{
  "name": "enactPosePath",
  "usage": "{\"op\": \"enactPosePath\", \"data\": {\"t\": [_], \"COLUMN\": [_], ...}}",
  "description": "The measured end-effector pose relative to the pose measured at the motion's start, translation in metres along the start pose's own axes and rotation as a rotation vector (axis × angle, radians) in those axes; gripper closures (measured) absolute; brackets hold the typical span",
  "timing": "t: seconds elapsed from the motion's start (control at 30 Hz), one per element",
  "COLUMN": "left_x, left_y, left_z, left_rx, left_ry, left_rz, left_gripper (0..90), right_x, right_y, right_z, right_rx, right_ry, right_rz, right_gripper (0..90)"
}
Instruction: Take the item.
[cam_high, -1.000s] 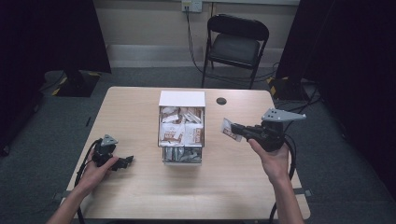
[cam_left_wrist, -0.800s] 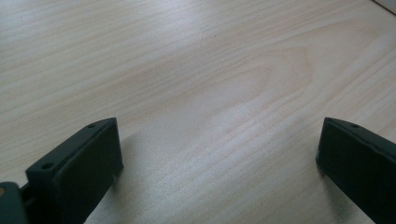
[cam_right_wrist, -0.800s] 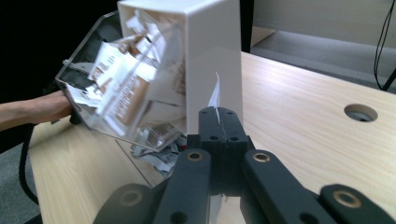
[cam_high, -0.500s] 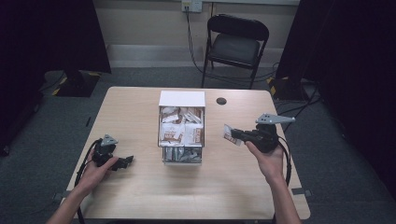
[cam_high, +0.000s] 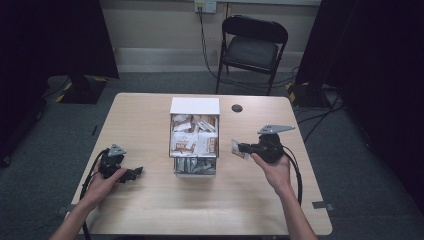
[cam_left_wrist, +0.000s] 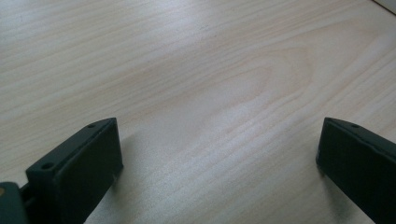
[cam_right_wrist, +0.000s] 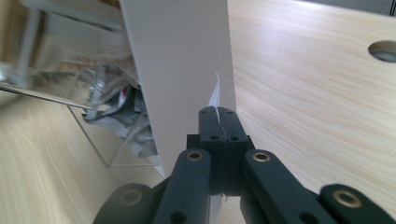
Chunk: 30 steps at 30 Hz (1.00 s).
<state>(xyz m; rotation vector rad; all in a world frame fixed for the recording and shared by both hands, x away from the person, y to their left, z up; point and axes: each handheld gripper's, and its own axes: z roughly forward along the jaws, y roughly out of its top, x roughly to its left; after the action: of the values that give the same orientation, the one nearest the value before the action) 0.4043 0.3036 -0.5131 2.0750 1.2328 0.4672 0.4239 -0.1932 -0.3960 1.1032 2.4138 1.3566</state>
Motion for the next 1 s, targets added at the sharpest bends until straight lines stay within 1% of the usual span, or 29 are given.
{"op": "enactPosePath", "data": {"t": [0.2,0.23,0.27,0.3,0.4,0.57,0.63,0.67,0.73,0.83,1.0], "left_x": [0.000,0.000,0.000,0.000,0.000,0.000,0.000,0.000,0.000,0.000,0.000], "left_y": [0.000,0.000,0.000,0.000,0.000,0.000,0.000,0.000,0.000,0.000,0.000], "left_z": [0.000,0.000,0.000,0.000,0.000,0.000,0.000,0.000,0.000,0.000,0.000], "left_rx": [0.000,0.000,0.000,-0.001,0.000,0.000,0.000,0.000,0.000,0.000,0.000], "left_ry": [0.000,0.000,0.000,0.000,0.000,0.000,0.000,0.000,0.000,0.000,0.000], "left_rz": [0.000,0.000,0.000,0.000,0.000,0.000,0.000,0.000,0.000,0.000,0.000], "left_gripper": [0.0,0.0,0.0,0.0,0.0,0.0,0.0,0.0,0.0,0.0,0.0], "right_x": [-0.003,-0.003,-0.004,-0.006,-0.009,-0.010,-0.011,-0.012,-0.015,-0.016,-0.017], "right_y": [-0.008,-0.008,-0.010,-0.014,-0.020,-0.024,-0.026,-0.028,-0.033,-0.036,-0.039], "right_z": [0.018,0.018,0.021,0.026,0.032,0.042,0.044,0.046,0.050,0.053,0.062], "right_rx": [0.045,0.045,0.052,0.055,0.076,0.095,0.098,0.110,0.121,0.124,0.140], "right_ry": [0.005,0.005,0.006,0.012,0.019,0.028,0.025,0.022,0.020,0.021,0.019], "right_rz": [0.008,0.008,0.010,0.026,0.037,0.050,0.050,0.052,0.071,0.080,0.078], "right_gripper": [90.0,90.0,90.0,90.0,90.0,90.0,90.0,90.0,90.0,90.0,90.0]}}
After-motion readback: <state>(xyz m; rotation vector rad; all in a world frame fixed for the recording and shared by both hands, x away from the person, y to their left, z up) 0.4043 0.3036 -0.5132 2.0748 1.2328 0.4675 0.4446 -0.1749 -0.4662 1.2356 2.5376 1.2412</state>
